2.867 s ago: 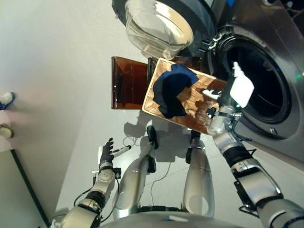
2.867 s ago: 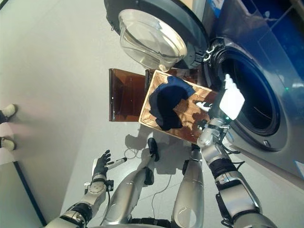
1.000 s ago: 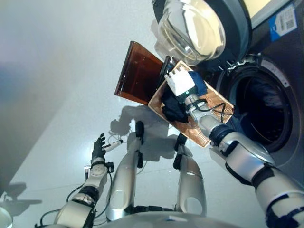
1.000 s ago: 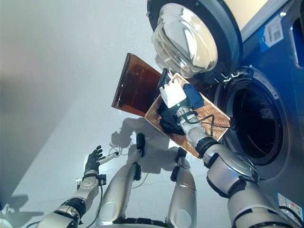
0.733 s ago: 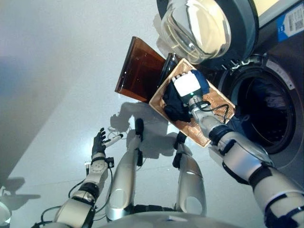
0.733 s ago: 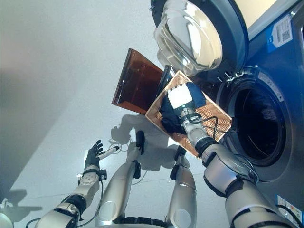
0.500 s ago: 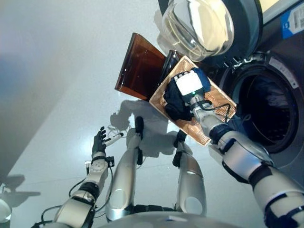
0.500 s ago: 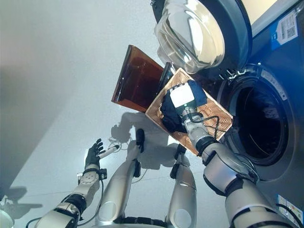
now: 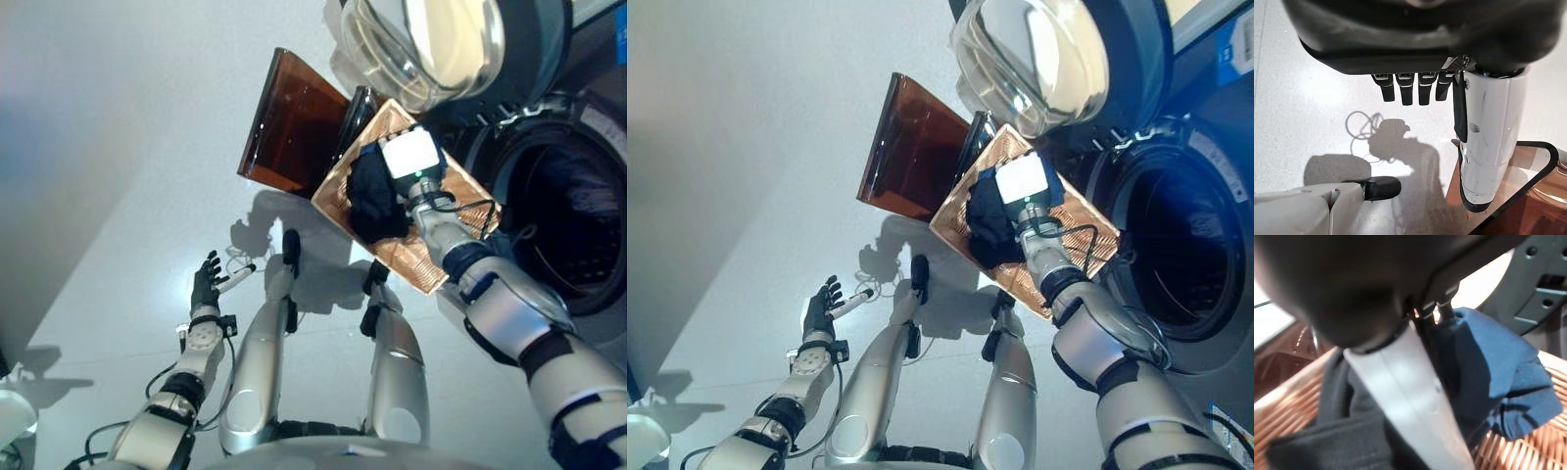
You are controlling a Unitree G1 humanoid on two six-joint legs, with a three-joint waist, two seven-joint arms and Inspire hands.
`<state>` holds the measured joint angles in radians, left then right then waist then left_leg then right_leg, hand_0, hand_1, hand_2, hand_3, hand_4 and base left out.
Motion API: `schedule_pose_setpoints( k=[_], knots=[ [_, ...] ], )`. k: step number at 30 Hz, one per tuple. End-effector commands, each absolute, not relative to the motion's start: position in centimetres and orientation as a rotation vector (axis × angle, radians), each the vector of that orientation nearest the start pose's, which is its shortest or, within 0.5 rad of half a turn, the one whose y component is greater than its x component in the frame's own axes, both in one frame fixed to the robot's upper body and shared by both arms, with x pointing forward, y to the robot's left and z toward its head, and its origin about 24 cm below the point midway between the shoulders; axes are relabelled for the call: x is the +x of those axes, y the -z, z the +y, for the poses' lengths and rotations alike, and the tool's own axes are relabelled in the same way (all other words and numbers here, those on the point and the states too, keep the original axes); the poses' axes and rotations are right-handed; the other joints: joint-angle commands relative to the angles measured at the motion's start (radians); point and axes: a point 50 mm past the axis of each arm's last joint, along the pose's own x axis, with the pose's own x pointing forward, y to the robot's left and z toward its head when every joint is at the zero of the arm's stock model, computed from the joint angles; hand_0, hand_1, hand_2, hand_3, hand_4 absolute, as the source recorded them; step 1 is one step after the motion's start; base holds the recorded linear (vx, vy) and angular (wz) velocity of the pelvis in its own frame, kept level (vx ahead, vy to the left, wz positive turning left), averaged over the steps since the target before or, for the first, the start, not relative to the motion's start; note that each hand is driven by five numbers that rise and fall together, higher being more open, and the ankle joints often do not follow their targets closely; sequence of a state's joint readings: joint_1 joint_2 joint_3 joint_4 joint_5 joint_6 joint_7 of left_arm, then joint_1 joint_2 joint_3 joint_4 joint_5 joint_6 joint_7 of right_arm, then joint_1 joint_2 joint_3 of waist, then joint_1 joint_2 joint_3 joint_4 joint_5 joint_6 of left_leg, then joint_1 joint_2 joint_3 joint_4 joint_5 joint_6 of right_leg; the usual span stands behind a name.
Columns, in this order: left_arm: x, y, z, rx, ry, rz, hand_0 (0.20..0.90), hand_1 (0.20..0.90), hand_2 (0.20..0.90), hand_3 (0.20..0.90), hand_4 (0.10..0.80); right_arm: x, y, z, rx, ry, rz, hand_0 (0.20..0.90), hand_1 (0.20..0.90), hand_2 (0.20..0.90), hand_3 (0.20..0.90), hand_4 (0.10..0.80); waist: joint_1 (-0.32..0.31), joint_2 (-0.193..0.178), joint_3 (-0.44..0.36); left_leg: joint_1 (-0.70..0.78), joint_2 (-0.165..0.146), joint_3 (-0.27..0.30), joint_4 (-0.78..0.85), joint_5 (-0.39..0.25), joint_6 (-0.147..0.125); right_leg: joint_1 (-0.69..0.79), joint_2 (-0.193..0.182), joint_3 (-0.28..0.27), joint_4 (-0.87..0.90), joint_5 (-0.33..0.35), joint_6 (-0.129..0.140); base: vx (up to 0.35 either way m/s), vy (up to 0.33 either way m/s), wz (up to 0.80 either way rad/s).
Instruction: Pick up the clothes and place them into the washing machine
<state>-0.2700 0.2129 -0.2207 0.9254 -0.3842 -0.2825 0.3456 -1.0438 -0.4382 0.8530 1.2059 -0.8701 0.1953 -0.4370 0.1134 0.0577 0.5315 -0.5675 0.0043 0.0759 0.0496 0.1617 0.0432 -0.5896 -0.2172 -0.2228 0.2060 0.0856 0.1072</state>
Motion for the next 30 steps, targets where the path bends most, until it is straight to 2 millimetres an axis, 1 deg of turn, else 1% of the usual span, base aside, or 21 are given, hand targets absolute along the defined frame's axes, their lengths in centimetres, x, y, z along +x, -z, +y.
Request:
schedule_pose_setpoints(
  k=[1,5,6,7,8,9,11,12,15,16,17,18,19,20,30],
  knots=[
    [24.4,6.3,21.2,0.054,-0.347,0.354,0.900,0.900,0.900,0.900,0.800,41.4,-19.1,-21.9,-2.042,0.401,-0.214,0.900,0.900,0.900,0.900,0.800,0.026,0.034,-0.012,-0.066,-0.016,0.019,0.031,-0.010,-0.104,-0.074,0.000,0.027,0.078,-0.022,-0.021,0.000,0.000,0.00],
    [24.6,5.6,21.1,0.037,-0.333,0.319,0.900,0.900,0.900,0.900,0.800,41.5,-20.8,-22.6,-2.044,0.448,-0.209,0.900,0.900,0.900,0.900,0.800,0.033,0.046,-0.012,-0.099,-0.021,0.009,0.025,0.000,-0.105,-0.111,-0.003,0.022,0.088,-0.024,-0.020,-0.018,-0.006,0.04],
    [24.7,5.4,21.2,0.029,-0.333,0.306,0.900,0.900,0.900,0.900,0.800,41.5,-21.5,-23.1,-2.042,0.474,-0.202,0.900,0.900,0.900,0.900,0.800,0.037,0.050,-0.012,-0.122,-0.021,0.005,0.025,0.003,-0.106,-0.134,-0.005,0.021,0.096,-0.026,-0.020,-0.022,-0.009,0.05],
    [24.7,5.4,21.2,0.028,-0.333,0.306,0.900,0.900,0.900,0.900,0.800,41.5,-21.6,-23.1,-2.042,0.474,-0.203,0.900,0.900,0.900,0.900,0.800,0.037,0.050,-0.012,-0.123,-0.022,0.005,0.026,0.003,-0.106,-0.135,-0.006,0.021,0.097,-0.026,-0.020,-0.024,-0.008,0.09],
    [24.9,5.0,21.1,0.020,-0.327,0.288,0.900,0.900,0.900,0.900,0.800,41.5,-22.3,-23.5,-2.045,0.497,-0.202,0.900,0.900,0.900,0.900,0.800,0.041,0.054,-0.012,-0.141,-0.024,0.001,0.026,0.007,-0.107,-0.151,-0.006,0.021,0.101,-0.027,-0.020,-0.010,-0.003,0.10],
    [24.9,5.0,21.1,0.020,-0.327,0.288,0.900,0.900,0.900,0.900,0.800,41.5,-22.3,-23.5,-2.045,0.497,-0.202,0.900,0.900,0.900,0.900,0.800,0.040,0.054,-0.012,-0.142,-0.024,0.001,0.026,0.007,-0.107,-0.151,-0.006,0.021,0.102,-0.027,-0.020,-0.015,0.000,0.13],
    [25.1,4.6,20.8,0.005,-0.317,0.267,0.900,0.900,0.900,0.900,0.800,41.5,-23.6,-23.6,-2.039,0.528,-0.216,0.900,0.900,0.900,0.900,0.800,0.043,0.056,-0.012,-0.171,-0.028,-0.002,0.031,0.010,-0.107,-0.182,-0.008,0.022,0.111,-0.027,-0.020,-0.013,0.006,0.10],
    [25.1,4.6,20.8,0.005,-0.317,0.267,0.900,0.900,0.900,0.900,0.800,41.5,-23.6,-23.6,-2.039,0.528,-0.216,0.900,0.900,0.900,0.900,0.800,0.043,0.056,-0.012,-0.172,-0.028,-0.002,0.031,0.010,-0.107,-0.182,-0.008,0.022,0.112,-0.027,-0.020,-0.010,0.009,0.06],
    [25.2,4.4,20.8,-0.001,-0.316,0.257,0.900,0.900,0.900,0.900,0.800,41.5,-24.9,-23.7,-2.049,0.557,-0.235,0.900,0.900,0.900,0.900,0.800,0.042,0.056,-0.012,-0.197,-0.030,-0.007,0.042,0.009,-0.108,-0.207,-0.008,0.024,0.119,-0.028,-0.021,-0.009,0.011,0.04],
    [25.4,4.0,20.5,-0.008,-0.306,0.235,0.900,0.900,0.900,0.900,0.800,41.5,-25.5,-23.6,-2.047,0.570,-0.253,0.900,0.900,0.900,0.900,0.800,0.043,0.056,-0.012,-0.213,-0.031,-0.008,0.049,0.009,-0.108,-0.218,-0.009,0.023,0.122,-0.029,-0.022,0.000,0.000,0.00],
    [25.4,4.0,20.5,-0.008,-0.306,0.235,0.900,0.900,0.900,0.900,0.800,41.5,-25.5,-23.6,-2.047,0.570,-0.253,0.900,0.900,0.900,0.900,0.800,0.042,0.056,-0.012,-0.213,-0.031,-0.008,0.049,0.009,-0.108,-0.218,-0.009,0.023,0.122,-0.029,-0.022,0.000,0.000,0.00],
    [25.5,3.8,20.5,-0.011,-0.305,0.227,0.900,0.900,0.900,0.900,0.800,41.4,-26.1,-23.7,-2.045,0.583,-0.262,0.549,0.549,0.549,0.549,0.549,0.042,0.055,-0.012,-0.224,-0.031,-0.011,0.052,0.010,-0.109,-0.226,-0.009,0.024,0.122,-0.028,-0.022,0.000,0.000,0.00],
    [25.5,3.8,20.5,-0.011,-0.305,0.227,0.900,0.900,0.900,0.900,0.800,41.4,-26.1,-23.7,-2.045,0.583,-0.262,0.521,0.521,0.521,0.521,0.529,0.042,0.055,-0.012,-0.224,-0.031,-0.011,0.052,0.010,-0.109,-0.226,-0.009,0.024,0.122,-0.028,-0.022,0.000,0.000,0.00],
    [25.4,4.0,20.6,-0.005,-0.309,0.240,0.900,0.900,0.900,0.900,0.800,41.4,-26.6,-23.7,-2.037,0.595,-0.273,0.200,0.200,0.200,0.200,0.300,0.043,0.054,-0.012,-0.229,-0.032,-0.012,0.055,0.009,-0.109,-0.233,-0.008,0.026,0.126,-0.029,-0.023,0.000,0.000,0.00],
    [25.4,4.0,21.0,-0.009,-0.336,0.236,0.900,0.900,0.900,0.900,0.800,41.6,-27.6,-22.2,-1.995,0.596,-0.362,0.200,0.200,0.200,0.200,0.300,0.040,0.050,-0.012,-0.232,-0.030,-0.013,0.061,0.007,-0.110,-0.236,-0.001,0.035,0.128,-0.029,-0.026,0.000,0.000,0.00]
  ],
)
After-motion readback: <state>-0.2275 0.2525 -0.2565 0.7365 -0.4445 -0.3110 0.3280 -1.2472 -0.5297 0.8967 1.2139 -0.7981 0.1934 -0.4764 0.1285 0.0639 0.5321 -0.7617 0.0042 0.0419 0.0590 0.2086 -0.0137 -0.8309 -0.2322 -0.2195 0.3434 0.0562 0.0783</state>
